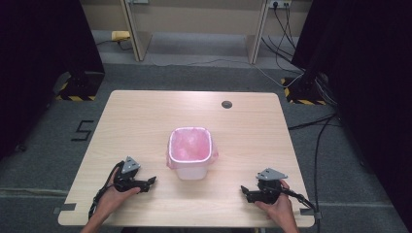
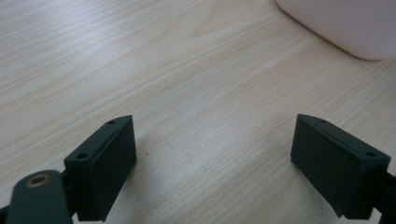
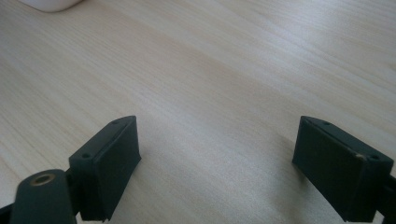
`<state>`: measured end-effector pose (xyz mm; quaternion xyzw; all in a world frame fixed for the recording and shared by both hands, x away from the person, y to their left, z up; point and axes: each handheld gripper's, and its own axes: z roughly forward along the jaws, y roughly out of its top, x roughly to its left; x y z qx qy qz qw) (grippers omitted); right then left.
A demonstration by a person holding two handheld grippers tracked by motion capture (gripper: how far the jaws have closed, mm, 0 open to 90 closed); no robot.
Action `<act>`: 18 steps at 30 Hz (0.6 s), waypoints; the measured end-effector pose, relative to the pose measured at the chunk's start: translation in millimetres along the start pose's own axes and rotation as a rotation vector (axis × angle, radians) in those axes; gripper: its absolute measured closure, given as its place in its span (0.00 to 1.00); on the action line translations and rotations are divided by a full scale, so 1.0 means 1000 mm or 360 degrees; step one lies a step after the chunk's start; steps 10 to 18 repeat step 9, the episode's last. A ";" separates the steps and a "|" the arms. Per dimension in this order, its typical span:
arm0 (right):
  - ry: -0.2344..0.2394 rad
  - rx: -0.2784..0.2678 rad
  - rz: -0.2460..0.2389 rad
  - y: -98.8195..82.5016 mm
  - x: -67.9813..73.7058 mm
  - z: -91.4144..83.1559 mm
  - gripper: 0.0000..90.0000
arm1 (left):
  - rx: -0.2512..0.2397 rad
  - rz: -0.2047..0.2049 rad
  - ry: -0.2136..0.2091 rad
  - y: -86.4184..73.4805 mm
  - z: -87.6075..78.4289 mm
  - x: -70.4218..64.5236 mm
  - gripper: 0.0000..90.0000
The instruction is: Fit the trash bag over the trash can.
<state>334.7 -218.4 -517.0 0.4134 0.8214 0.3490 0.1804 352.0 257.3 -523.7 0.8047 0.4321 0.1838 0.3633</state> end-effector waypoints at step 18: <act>0.0000 0.0001 0.0004 0.001 0.000 0.001 0.16 | 0.0000 0.0000 0.0000 0.000 0.000 0.000 0.15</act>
